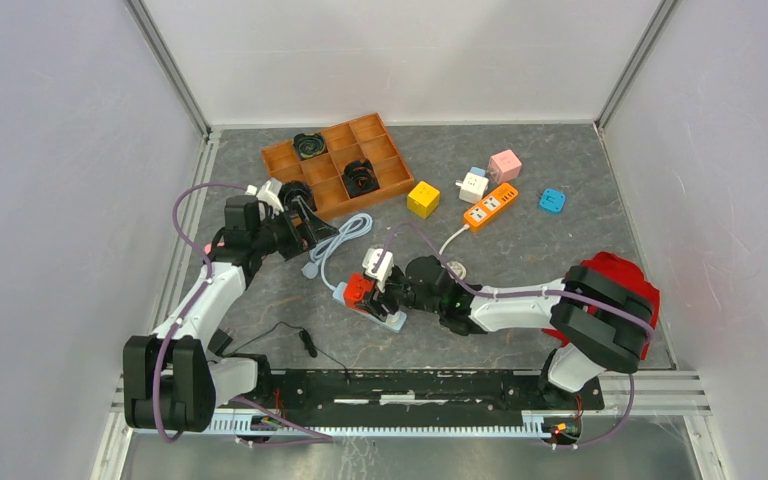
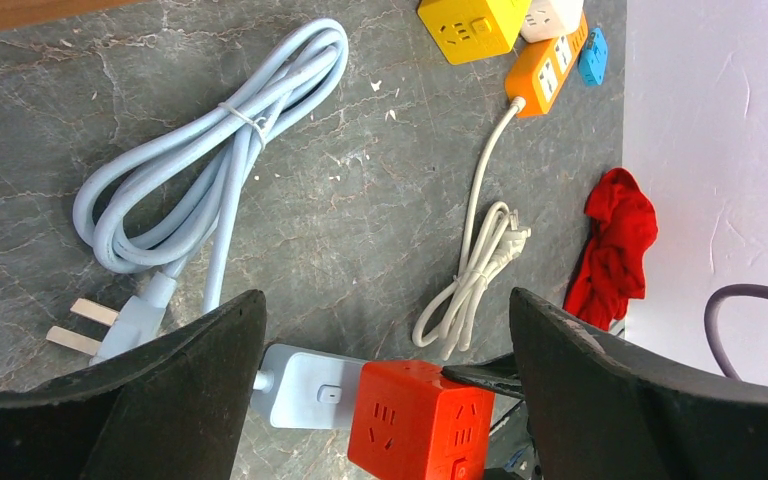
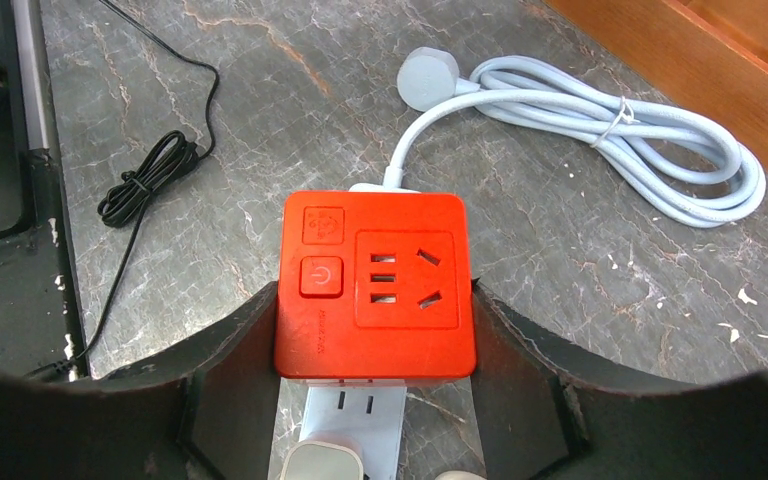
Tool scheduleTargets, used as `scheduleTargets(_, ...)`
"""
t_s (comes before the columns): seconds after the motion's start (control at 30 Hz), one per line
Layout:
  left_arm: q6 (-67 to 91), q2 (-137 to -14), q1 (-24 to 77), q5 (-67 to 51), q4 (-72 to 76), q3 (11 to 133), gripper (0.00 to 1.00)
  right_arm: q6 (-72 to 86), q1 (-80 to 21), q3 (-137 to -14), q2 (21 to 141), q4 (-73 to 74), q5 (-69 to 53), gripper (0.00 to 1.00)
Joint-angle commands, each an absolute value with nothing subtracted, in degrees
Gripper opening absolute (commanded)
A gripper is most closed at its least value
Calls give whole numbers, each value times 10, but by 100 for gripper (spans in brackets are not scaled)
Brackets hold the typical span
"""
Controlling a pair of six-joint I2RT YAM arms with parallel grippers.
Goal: Insert the plug
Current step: Insert the plug into the socket.
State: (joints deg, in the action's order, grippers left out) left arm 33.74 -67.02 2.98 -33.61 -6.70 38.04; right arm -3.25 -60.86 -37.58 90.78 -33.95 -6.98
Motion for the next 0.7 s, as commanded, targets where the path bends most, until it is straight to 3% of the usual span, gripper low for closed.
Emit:
scheduleTargets(0.0, 357, -665, 28, -352, -47, 376, 95, -40, -609, -352, 910, -321, -44, 31)
scheduleTargets(0.67, 370, -664, 30, -369, -94, 337, 81, 19, -610, -380, 953, -249, -4, 31)
